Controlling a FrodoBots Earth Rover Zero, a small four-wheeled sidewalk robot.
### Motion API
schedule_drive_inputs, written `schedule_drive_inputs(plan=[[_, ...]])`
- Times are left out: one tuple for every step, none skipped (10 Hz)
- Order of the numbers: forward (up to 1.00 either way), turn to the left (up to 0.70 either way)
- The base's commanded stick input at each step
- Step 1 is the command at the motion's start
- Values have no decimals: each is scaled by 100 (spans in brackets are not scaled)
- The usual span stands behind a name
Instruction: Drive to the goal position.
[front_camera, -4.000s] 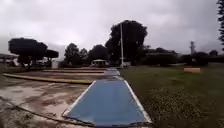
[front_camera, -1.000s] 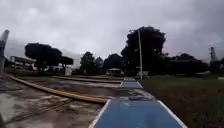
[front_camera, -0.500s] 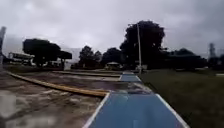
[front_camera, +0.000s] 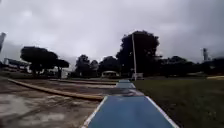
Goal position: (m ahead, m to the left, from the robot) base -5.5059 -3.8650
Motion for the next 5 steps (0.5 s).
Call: schedule_drive_inputs(plan=[[0, 0], [0, 0], [0, 0], [0, 0], [0, 0]])
